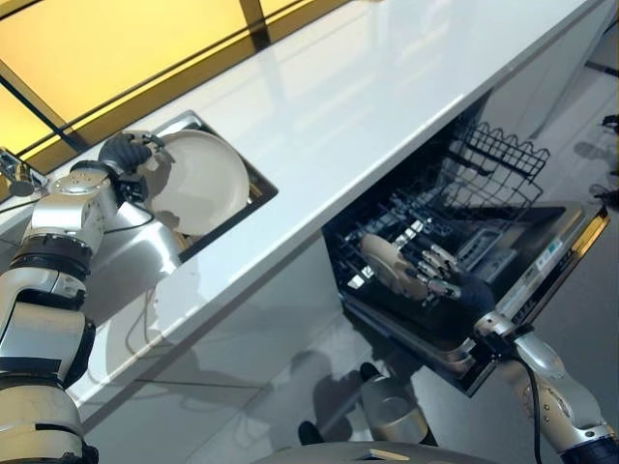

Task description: Pick up plates and place into dishwasher.

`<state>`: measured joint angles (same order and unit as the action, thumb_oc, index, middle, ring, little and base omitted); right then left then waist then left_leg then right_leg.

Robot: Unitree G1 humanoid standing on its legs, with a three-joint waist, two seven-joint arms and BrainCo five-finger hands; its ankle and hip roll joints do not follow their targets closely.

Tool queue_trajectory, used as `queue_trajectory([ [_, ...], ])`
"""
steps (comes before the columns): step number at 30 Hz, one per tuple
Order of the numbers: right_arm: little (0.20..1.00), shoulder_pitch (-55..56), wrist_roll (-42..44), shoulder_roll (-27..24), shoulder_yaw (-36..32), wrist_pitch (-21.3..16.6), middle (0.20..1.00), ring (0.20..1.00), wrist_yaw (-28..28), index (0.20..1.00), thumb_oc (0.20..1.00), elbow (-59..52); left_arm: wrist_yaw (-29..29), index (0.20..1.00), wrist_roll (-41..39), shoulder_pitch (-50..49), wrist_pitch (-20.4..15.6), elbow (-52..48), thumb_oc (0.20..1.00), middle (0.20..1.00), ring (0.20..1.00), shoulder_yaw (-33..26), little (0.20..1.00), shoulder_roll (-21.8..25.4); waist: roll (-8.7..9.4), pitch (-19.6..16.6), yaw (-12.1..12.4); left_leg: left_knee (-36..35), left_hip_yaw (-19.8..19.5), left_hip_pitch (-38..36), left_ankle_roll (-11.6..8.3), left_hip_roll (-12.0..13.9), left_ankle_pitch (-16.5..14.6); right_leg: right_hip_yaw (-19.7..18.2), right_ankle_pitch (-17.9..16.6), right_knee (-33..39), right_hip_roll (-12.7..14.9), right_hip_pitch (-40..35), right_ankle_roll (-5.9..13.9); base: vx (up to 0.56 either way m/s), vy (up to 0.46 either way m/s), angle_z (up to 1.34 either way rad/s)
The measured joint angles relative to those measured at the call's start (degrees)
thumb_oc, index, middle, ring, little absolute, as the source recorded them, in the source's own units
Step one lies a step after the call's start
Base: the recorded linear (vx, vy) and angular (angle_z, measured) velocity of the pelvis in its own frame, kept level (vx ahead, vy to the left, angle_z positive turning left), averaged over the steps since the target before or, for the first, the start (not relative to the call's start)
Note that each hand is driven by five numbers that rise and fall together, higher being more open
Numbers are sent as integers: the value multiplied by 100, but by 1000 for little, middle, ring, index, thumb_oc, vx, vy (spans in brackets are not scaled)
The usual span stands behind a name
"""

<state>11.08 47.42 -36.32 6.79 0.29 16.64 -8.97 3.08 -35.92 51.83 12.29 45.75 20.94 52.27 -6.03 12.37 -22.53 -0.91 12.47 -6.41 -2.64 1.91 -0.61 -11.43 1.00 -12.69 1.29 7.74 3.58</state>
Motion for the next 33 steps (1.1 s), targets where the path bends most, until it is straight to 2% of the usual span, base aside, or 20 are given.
queue_trajectory([
  [5, 1000, 71, 1, 5, 1, -1, 1000, 1000, 7, 1000, 1000, 2, -416, 200, 593, 18, -35, -225, 200, 200, 200, 9, 200, 0, 11, -115, 0, -29, -2, 13, 0, -3, 0, -1, 9, -2, -2, -3, 13, 1, -11, -1],
  [11, 1000, 196, 5, 4, -2, -1, 1000, 1000, 42, 1000, 1000, 2, -602, 200, 618, 37, -31, -306, 200, 200, 200, 16, 200, -1, 38, -199, -8, -45, -2, 11, -9, 23, 2, 2, 19, -2, -16, -5, 1, 0, -5, 0],
  [19, 1000, 270, 7, 55, -5, 0, 1000, 1000, 80, 1000, 1000, 2, -1034, 200, 1121, 37, -84, -423, 200, 200, 200, 19, 200, -5, 83, -251, -7, -42, -2, 4, -13, 11, 6, 3, 19, 2, -13, -7, 1, 0, 0, 0],
  [33, 1000, 272, 1, 302, -7, -4, 1000, 1000, 129, 1000, 1000, 28, -1214, 200, 1259, 37, -288, -1101, 200, 200, 200, 23, 200, -170, 233, -437, -7, -77, 2, -32, -19, 34, -1, -2, 18, 85, -55, -68, 7, 6, -19, 0],
])
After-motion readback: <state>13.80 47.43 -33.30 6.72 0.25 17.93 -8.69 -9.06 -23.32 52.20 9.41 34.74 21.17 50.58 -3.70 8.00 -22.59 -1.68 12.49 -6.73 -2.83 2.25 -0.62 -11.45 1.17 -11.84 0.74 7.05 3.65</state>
